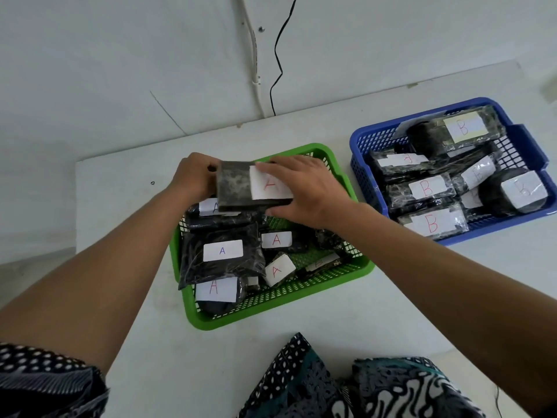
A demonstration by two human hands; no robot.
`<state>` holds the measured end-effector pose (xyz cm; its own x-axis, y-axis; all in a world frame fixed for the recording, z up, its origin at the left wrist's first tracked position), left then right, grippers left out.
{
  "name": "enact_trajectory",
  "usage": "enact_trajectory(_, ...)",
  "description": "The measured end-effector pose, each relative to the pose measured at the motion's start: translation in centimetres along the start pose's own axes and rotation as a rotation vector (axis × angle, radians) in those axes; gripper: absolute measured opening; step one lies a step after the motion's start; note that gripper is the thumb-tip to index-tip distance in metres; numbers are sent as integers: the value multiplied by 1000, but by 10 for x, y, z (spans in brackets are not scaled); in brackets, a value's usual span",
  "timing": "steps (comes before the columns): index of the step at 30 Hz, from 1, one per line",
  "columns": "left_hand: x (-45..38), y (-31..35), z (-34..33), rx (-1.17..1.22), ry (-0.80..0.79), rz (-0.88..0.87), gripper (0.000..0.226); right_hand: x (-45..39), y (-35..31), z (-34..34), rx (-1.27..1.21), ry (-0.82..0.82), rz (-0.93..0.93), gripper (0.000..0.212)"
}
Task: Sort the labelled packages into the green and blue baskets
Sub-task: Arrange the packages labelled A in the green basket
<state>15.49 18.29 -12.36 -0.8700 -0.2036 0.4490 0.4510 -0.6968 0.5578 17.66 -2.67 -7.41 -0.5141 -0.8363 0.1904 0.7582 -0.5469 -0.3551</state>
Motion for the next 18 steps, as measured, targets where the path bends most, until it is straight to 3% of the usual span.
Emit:
enact_trajectory(5,-2,-16,7,64,-137,64,13,3,-24,-15,6,-44,100,82)
enact_trajectory(7,-1,-21,9,99,-161,80,25,10,-25,-25,89,-92,147,81)
enact_trajectory(18,8,-21,6,143,-47,82,33,6,-64,-56,157,-30,208,73)
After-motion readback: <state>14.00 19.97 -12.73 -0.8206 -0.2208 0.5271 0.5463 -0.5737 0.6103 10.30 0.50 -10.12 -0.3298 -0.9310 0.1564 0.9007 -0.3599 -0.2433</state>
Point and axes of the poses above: each hand's wrist, its own x-axis away from the middle knuckle, its own z-axis out of the back of the hand, y = z × x, the point moved 8 cm from there along -x, towards the middle knuckle, and after that the axes turned 11 degrees about -y, right-handed, at the moved point
